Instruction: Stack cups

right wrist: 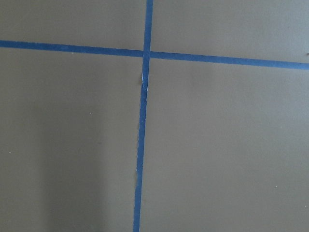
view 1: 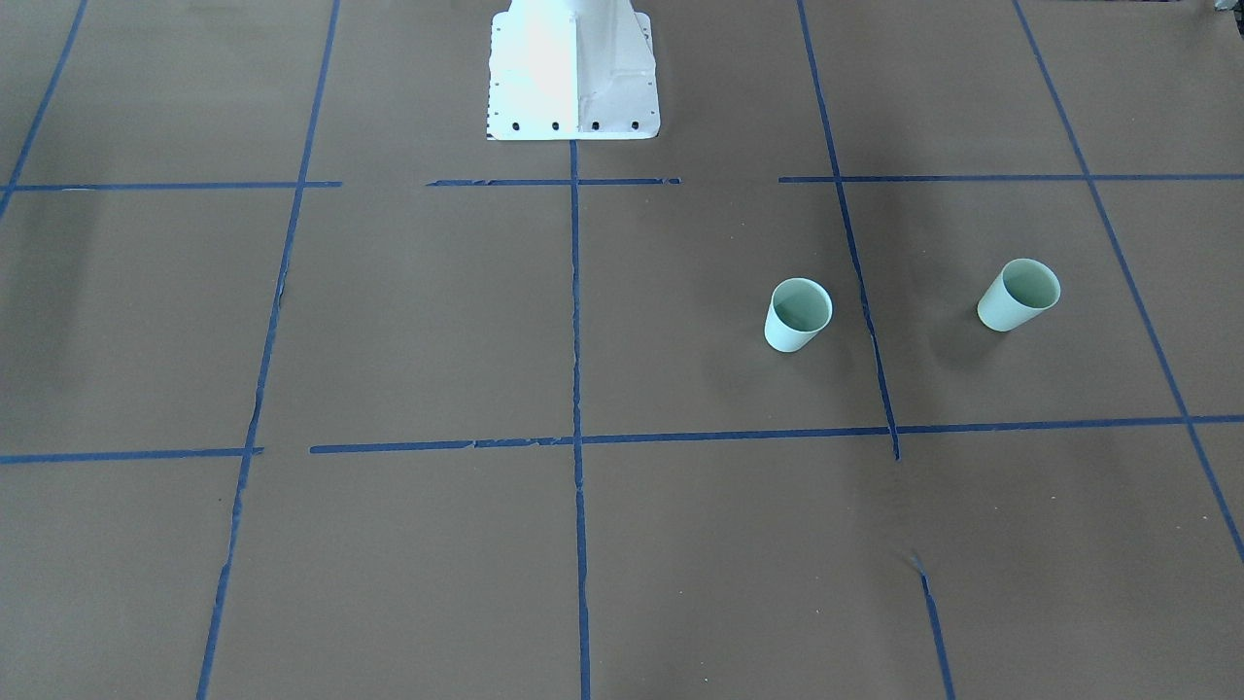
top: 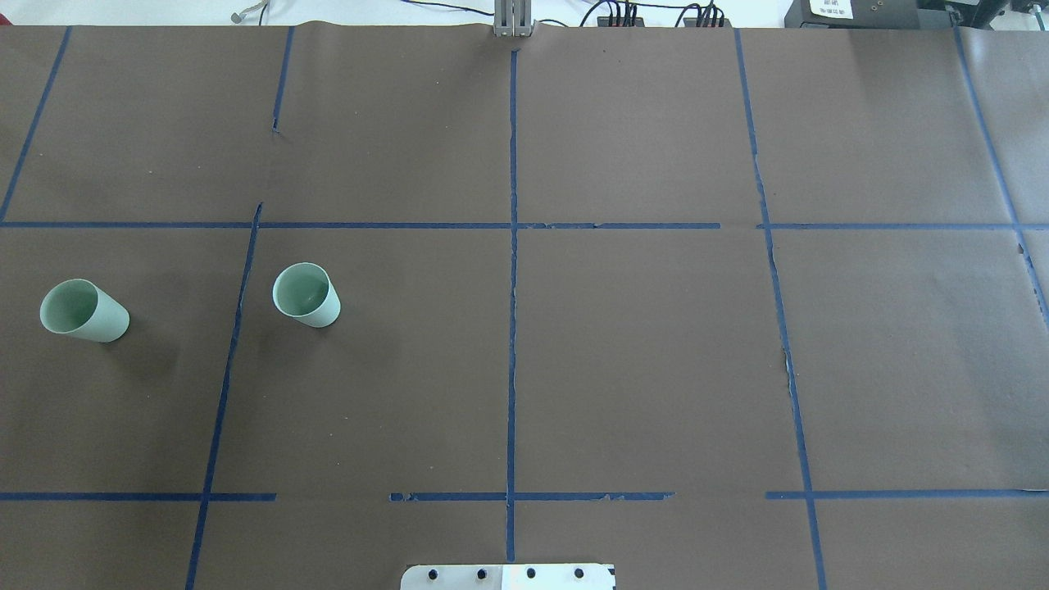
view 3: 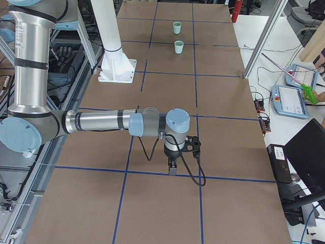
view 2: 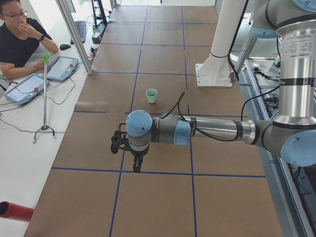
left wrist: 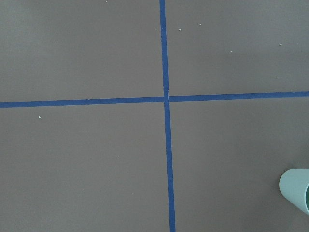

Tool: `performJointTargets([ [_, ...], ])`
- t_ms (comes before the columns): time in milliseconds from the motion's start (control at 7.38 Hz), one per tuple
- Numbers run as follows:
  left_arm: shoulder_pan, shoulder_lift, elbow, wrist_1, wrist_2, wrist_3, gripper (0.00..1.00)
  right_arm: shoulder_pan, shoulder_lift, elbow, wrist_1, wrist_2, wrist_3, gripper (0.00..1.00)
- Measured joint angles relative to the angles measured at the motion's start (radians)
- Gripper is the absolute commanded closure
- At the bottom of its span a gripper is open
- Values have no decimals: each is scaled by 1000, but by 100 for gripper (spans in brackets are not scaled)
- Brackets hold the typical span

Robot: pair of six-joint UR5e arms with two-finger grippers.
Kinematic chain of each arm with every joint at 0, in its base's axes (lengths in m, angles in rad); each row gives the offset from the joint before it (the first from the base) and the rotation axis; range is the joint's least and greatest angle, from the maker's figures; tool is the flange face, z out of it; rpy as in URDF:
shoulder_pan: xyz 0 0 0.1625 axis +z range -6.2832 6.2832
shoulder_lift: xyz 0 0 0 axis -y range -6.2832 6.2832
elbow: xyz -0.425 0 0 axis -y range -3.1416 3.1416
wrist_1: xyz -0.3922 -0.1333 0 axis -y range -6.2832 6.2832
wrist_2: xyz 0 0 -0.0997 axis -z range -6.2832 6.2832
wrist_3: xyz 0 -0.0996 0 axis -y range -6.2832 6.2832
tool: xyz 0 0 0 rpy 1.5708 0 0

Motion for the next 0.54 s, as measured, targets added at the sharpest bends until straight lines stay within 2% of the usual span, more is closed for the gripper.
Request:
performJointTargets([
  [271, -1, 4, -2, -22, -1, 7, 0, 0, 0, 0, 0, 0, 0, 0],
  [542, 28, 14, 17, -127, 2, -32, 0, 0, 0, 0, 0, 1, 0, 0],
])
